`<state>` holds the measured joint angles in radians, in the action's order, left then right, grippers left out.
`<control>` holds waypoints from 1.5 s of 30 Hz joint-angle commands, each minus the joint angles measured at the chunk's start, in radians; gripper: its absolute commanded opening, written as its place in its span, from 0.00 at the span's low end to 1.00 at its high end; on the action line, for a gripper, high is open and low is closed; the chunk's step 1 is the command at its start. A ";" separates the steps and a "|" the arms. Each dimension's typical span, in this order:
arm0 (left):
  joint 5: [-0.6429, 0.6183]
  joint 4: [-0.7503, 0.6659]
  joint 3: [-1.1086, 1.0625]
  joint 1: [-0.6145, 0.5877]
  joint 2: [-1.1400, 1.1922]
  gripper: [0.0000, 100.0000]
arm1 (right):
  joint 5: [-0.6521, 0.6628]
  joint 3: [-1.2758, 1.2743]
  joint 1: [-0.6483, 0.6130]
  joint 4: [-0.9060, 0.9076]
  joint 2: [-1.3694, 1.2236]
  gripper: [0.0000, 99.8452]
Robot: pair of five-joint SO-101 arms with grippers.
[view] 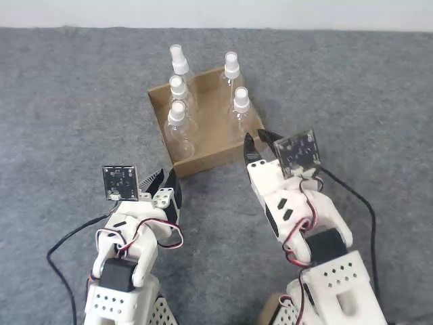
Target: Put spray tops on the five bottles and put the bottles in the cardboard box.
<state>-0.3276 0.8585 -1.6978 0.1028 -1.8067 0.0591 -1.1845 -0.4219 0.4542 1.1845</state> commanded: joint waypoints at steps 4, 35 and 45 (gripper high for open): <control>0.011 0.008 0.013 -0.005 -0.009 0.07 | -0.005 -0.069 0.012 -0.134 0.119 0.04; 0.011 0.008 0.013 -0.005 -0.009 0.07 | -0.005 -0.077 0.012 -0.125 0.136 0.04; 0.011 0.008 0.013 -0.005 -0.009 0.07 | -0.003 -0.077 0.013 -0.124 0.137 0.04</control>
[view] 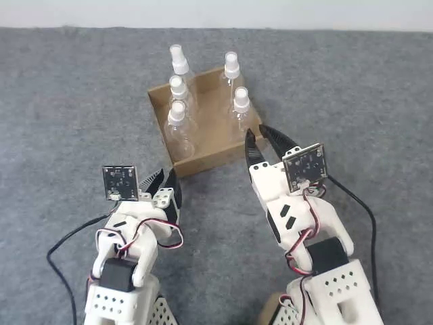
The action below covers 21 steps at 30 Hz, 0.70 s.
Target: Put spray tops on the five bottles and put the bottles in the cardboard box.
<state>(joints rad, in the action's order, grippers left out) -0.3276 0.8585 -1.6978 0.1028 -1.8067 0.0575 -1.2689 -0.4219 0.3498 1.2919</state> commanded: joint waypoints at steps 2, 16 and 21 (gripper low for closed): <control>0.011 0.008 0.013 -0.005 -0.009 0.07 | -0.002 0.011 0.013 0.002 0.031 0.04; 0.011 0.009 0.013 -0.005 -0.009 0.07 | 0.000 -0.104 0.012 0.015 0.360 0.08; 0.011 0.009 0.013 -0.005 -0.009 0.07 | 0.002 -0.130 0.015 0.016 0.452 0.08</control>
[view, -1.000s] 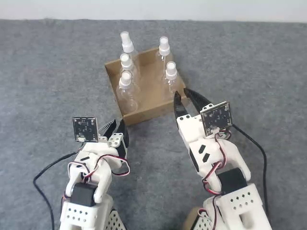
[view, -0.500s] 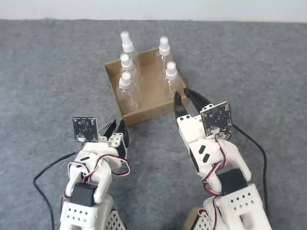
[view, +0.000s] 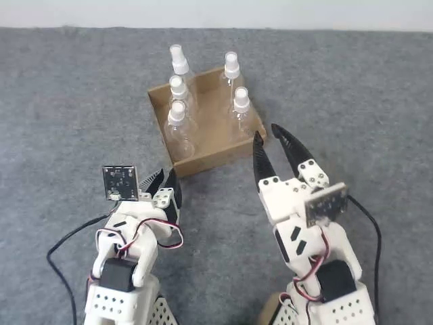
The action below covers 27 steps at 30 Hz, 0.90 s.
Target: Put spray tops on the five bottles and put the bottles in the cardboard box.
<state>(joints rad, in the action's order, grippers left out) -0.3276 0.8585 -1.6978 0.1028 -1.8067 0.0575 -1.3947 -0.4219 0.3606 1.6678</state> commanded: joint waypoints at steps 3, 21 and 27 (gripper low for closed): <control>0.011 0.009 0.013 -0.005 -0.009 0.07 | 0.002 -0.026 0.015 0.005 0.134 0.08; 0.011 0.009 0.013 -0.005 -0.009 0.07 | 0.058 -0.014 0.113 -0.007 0.148 0.08; 0.011 0.009 0.013 -0.005 -0.009 0.07 | 0.057 0.002 0.183 -0.008 0.148 0.08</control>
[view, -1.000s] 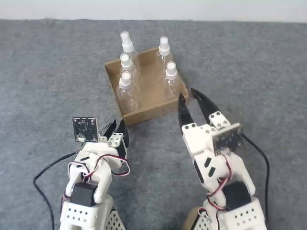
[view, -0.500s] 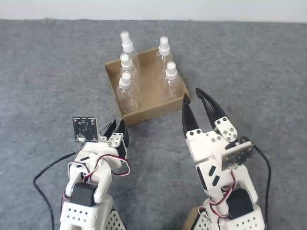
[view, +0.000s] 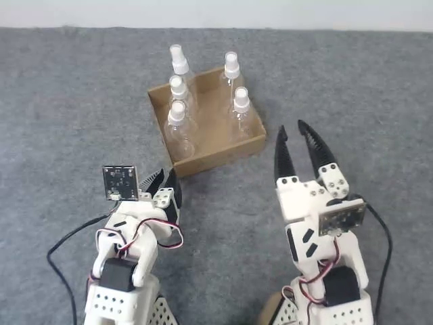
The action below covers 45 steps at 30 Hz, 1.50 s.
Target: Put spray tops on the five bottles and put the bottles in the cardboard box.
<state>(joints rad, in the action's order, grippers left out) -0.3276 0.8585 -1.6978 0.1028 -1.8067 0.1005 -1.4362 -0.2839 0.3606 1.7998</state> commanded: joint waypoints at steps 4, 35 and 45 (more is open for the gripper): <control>0.011 0.009 0.013 -0.005 -0.009 0.07 | 0.014 0.052 0.087 -0.008 0.016 0.08; 0.011 0.009 0.013 -0.005 -0.009 0.07 | 0.015 -0.153 0.306 -0.007 0.016 0.08; 0.011 0.009 0.013 -0.005 -0.009 0.07 | 0.017 -0.247 0.305 0.004 0.016 0.08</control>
<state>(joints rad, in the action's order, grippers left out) -0.3276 0.8585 -1.6978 0.1028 -1.8067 0.1036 -1.6586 0.0092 0.3621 1.7998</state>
